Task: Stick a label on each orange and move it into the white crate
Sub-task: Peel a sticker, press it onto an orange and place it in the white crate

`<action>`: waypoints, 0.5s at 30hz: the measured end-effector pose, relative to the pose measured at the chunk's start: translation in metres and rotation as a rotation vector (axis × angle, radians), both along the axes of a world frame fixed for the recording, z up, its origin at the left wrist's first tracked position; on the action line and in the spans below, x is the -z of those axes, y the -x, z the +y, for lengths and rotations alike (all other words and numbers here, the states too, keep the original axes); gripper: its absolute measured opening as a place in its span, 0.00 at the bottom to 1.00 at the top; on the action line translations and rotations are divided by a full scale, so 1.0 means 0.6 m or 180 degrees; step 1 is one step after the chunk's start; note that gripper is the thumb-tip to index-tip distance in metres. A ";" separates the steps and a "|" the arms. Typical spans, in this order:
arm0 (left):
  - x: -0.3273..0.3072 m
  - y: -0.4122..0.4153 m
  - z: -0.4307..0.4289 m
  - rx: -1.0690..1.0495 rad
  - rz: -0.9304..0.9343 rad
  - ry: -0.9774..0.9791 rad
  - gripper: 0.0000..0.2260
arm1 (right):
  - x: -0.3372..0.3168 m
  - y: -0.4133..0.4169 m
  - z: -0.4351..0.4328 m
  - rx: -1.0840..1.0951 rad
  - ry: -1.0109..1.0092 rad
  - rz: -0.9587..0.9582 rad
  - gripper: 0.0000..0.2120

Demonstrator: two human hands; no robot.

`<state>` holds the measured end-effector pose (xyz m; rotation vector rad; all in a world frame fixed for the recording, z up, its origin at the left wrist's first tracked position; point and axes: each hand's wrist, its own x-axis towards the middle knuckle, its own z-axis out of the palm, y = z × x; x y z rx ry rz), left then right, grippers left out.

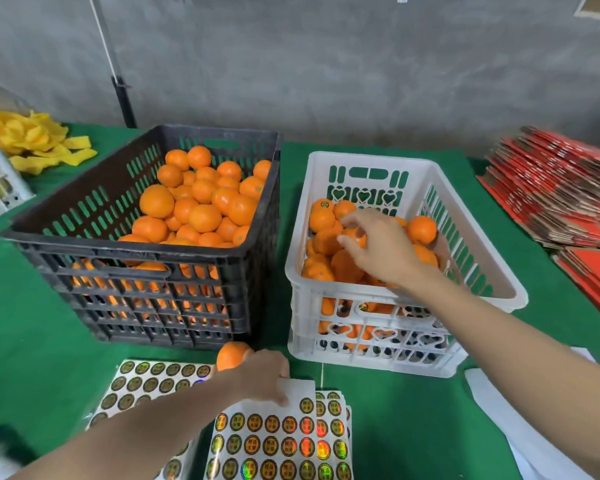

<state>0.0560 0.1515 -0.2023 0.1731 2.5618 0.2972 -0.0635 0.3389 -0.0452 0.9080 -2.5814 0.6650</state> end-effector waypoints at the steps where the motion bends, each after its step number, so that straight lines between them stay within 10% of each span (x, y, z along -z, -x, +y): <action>1: -0.004 0.003 -0.003 -0.0068 0.0056 -0.0151 0.18 | -0.003 -0.030 -0.007 -0.0301 0.0370 0.0172 0.08; 6: -0.064 0.008 -0.032 -0.0784 -0.0215 -0.1668 0.10 | 0.048 -0.153 -0.018 -0.1361 0.0225 -0.0717 0.04; 15: -0.134 -0.033 -0.058 -0.1532 -0.1168 -0.3334 0.05 | 0.138 -0.184 -0.036 -0.1134 -0.0190 -0.0883 0.08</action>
